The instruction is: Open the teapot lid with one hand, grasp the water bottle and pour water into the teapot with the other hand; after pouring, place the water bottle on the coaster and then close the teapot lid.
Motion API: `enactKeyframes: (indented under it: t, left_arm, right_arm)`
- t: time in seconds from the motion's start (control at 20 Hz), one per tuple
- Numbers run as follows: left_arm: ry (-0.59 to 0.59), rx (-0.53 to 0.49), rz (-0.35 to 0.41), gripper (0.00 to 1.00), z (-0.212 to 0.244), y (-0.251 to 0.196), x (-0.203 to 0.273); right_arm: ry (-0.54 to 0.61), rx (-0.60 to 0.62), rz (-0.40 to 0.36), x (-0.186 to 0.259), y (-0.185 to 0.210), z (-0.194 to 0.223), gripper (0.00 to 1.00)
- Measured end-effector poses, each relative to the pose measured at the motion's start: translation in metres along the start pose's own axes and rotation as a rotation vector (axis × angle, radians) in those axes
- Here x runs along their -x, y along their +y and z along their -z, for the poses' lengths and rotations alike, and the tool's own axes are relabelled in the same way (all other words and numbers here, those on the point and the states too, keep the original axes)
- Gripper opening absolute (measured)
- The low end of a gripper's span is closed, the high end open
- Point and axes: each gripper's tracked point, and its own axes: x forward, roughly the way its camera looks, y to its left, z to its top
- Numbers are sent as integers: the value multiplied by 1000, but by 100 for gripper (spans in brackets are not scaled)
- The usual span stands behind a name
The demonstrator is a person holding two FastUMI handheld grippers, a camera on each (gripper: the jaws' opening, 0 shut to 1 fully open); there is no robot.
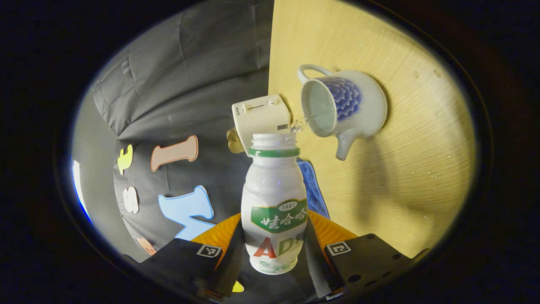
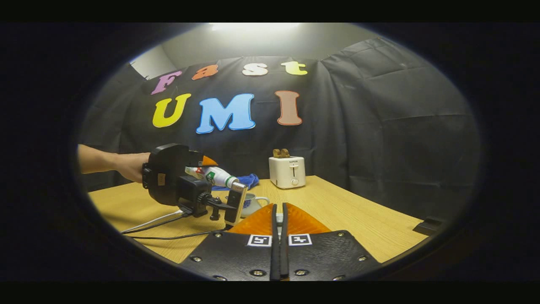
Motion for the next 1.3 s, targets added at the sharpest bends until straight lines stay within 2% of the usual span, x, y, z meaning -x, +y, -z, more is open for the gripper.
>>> enactKeyframes:
  t: [0.55, 0.6, 0.65, 1.3]
  left_arm:
    - [-9, -63, 2, 82, 0, 2, 1]
    - [-11, -75, -4, 75, -1, 3, 1]
    - [-13, -82, -9, 82, -1, 4, 2]
    - [-38, -187, -30, 82, -5, 11, 2]
  right_arm:
    - [-15, -6, -9, 4, 0, -4, 0]
    - [-19, -6, -9, 5, 0, -5, 0]
    - [-19, -5, -7, 4, 0, -5, 0]
    - [-4, -20, 0, 4, -6, 2, 0]
